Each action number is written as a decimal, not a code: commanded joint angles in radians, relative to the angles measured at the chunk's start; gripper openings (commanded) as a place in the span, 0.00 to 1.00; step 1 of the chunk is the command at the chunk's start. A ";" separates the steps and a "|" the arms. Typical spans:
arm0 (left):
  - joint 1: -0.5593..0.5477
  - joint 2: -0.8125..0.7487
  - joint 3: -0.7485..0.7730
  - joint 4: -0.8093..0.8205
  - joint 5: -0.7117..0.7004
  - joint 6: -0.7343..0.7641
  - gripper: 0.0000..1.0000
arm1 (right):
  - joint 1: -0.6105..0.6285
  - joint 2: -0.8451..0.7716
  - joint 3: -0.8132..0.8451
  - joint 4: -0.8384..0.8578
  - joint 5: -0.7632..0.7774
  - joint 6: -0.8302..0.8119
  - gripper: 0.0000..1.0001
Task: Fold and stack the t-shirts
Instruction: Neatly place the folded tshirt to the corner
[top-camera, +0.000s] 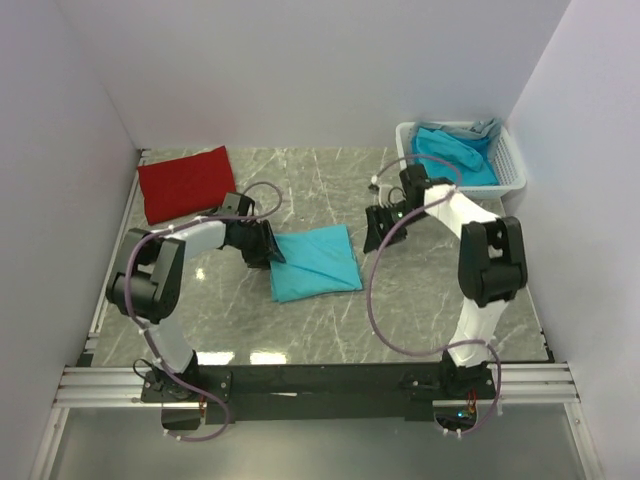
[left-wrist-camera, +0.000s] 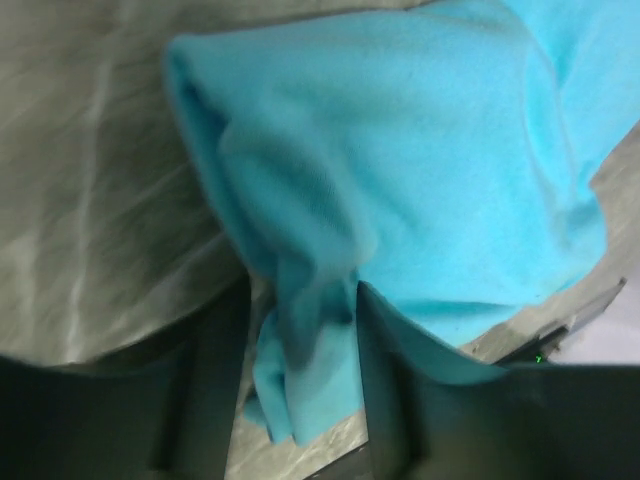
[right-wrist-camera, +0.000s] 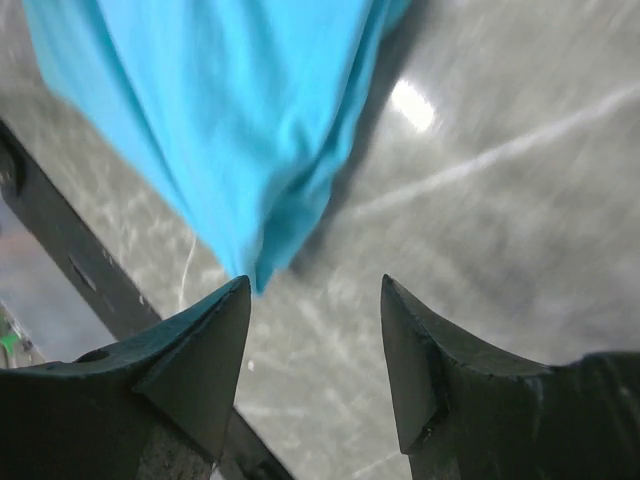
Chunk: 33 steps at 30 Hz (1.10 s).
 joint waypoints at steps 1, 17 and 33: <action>0.002 -0.105 -0.011 -0.042 -0.109 0.057 0.53 | 0.002 0.127 0.151 0.049 -0.049 0.070 0.63; 0.092 -0.287 -0.054 0.051 -0.085 0.088 0.77 | 0.162 0.361 0.320 0.147 0.084 0.297 0.65; 0.103 -0.148 -0.050 0.142 -0.002 -0.015 0.77 | 0.123 0.360 0.434 0.323 0.130 0.346 0.00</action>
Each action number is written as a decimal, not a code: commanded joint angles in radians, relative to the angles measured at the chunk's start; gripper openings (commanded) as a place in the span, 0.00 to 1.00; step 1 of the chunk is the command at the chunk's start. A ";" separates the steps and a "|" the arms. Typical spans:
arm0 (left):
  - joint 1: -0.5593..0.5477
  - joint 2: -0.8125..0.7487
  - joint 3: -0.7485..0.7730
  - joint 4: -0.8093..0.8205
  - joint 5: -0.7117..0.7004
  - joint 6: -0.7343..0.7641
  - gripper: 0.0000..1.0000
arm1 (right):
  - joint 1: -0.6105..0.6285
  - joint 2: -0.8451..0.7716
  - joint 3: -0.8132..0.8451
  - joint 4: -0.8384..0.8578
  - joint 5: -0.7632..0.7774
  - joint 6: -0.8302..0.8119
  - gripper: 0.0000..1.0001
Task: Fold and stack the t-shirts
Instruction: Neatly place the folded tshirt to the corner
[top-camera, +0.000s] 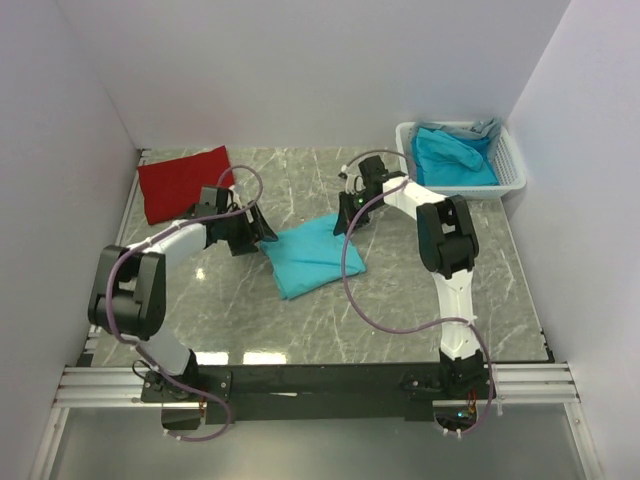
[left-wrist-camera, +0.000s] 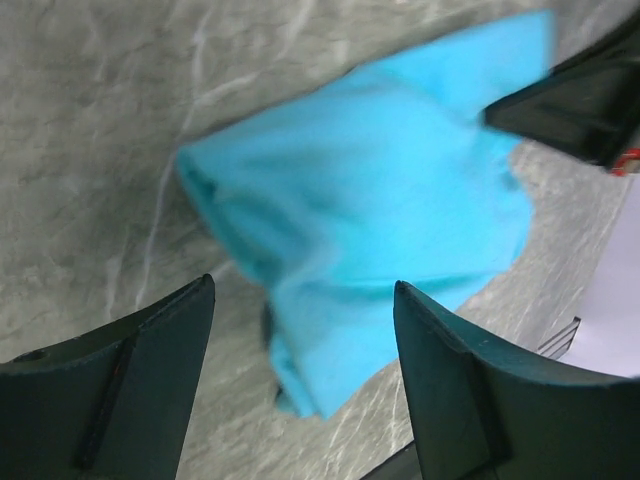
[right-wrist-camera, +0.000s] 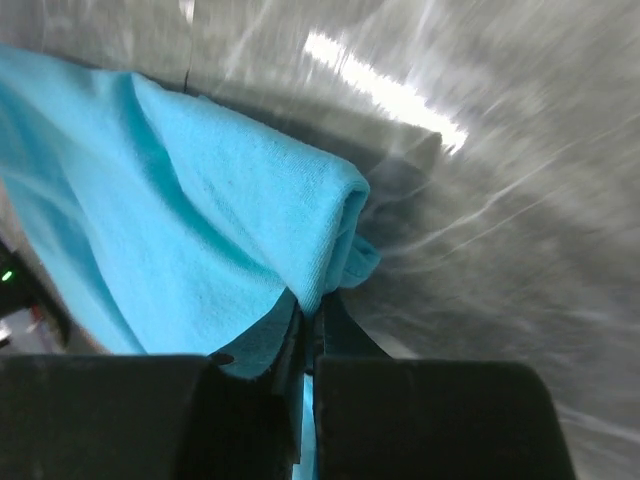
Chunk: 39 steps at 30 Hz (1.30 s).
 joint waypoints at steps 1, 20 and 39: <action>0.002 0.063 0.034 0.010 -0.002 -0.044 0.77 | -0.017 -0.095 -0.011 0.203 0.096 -0.002 0.00; -0.017 0.371 0.295 0.059 -0.055 -0.151 0.74 | 0.011 -0.219 -0.128 0.368 0.306 -0.031 0.00; -0.081 0.525 0.454 0.030 -0.181 -0.131 0.00 | 0.005 -0.207 -0.121 0.359 0.318 -0.003 0.00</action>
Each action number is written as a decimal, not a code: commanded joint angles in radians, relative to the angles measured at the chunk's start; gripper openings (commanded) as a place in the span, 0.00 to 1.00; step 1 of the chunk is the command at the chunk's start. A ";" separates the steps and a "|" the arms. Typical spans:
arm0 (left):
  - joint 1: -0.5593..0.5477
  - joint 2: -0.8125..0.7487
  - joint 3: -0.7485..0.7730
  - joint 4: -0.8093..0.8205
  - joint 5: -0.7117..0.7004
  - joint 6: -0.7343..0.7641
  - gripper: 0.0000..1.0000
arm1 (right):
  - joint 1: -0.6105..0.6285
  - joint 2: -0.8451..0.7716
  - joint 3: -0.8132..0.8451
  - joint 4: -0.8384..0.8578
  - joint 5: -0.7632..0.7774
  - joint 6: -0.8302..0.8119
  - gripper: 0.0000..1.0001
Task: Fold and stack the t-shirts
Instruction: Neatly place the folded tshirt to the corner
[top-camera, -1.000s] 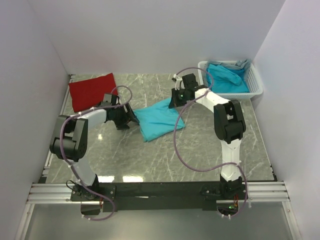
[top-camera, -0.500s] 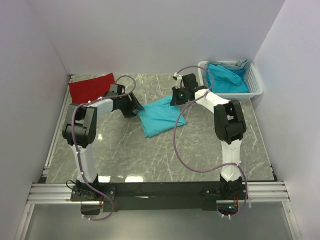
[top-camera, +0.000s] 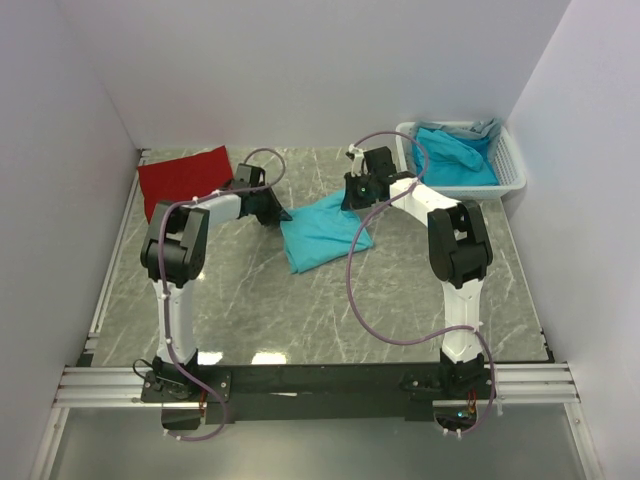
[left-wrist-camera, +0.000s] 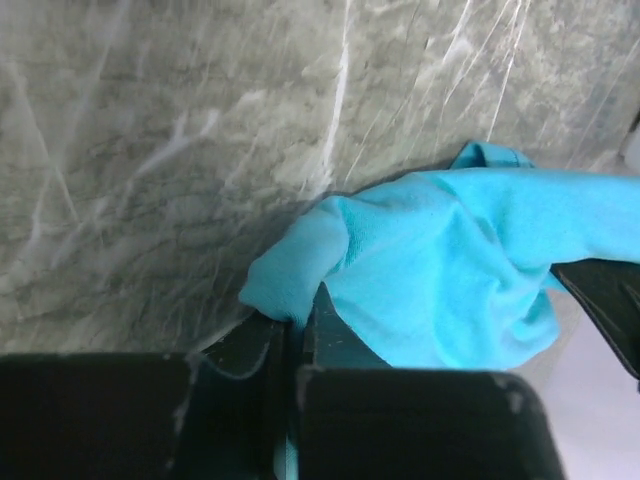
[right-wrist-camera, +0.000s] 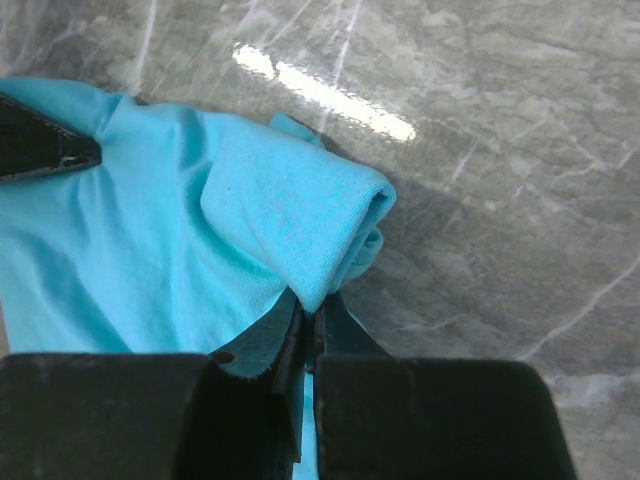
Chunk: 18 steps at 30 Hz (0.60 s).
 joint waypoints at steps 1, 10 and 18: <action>-0.004 -0.011 0.013 -0.043 -0.141 0.104 0.00 | -0.005 -0.053 0.002 0.029 0.059 0.012 0.00; -0.090 -0.179 0.075 -0.057 -0.485 0.478 0.00 | -0.041 -0.009 0.041 -0.005 -0.004 0.029 0.32; -0.150 -0.274 0.009 0.051 -0.736 0.710 0.00 | -0.069 -0.112 -0.002 0.010 -0.024 0.014 0.71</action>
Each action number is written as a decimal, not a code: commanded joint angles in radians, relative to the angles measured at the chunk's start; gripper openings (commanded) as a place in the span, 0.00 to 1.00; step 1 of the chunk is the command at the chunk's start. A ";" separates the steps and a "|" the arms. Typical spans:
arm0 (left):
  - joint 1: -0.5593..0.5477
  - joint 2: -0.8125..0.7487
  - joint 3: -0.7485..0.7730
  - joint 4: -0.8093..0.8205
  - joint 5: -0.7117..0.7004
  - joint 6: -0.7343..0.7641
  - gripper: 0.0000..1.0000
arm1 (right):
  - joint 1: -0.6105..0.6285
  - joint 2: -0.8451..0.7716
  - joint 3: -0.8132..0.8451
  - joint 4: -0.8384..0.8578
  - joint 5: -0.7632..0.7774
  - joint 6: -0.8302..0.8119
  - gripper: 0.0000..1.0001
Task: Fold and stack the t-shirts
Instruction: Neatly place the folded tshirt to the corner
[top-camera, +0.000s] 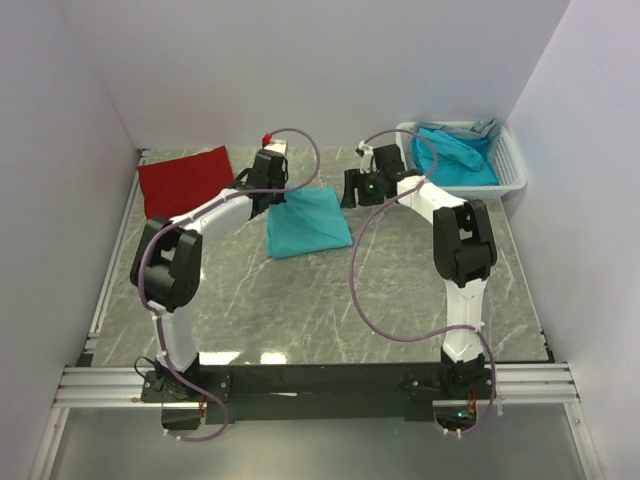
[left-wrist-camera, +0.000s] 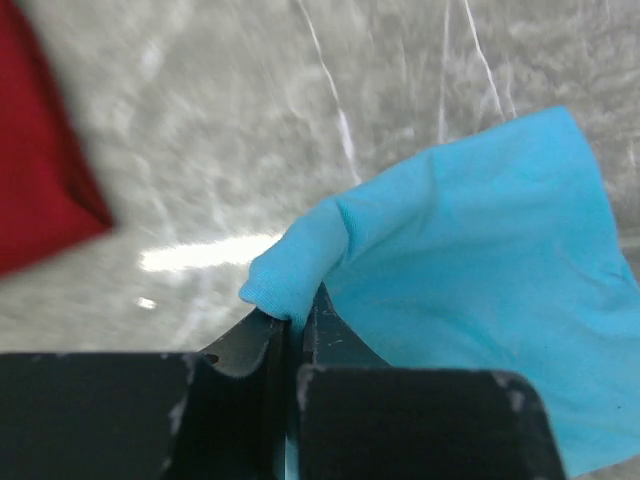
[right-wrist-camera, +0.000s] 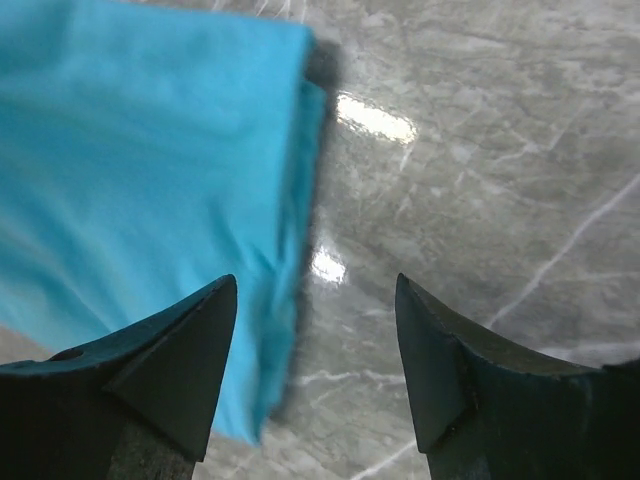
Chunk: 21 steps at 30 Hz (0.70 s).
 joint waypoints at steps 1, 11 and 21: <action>0.009 -0.086 -0.022 0.087 -0.153 0.197 0.00 | -0.032 -0.124 -0.015 0.028 -0.033 -0.007 0.72; -0.002 -0.085 -0.067 0.276 -0.341 0.570 0.00 | -0.084 -0.229 -0.132 0.093 -0.228 -0.001 0.72; 0.018 0.038 0.013 0.457 -0.481 0.861 0.00 | -0.108 -0.227 -0.152 0.107 -0.308 0.018 0.73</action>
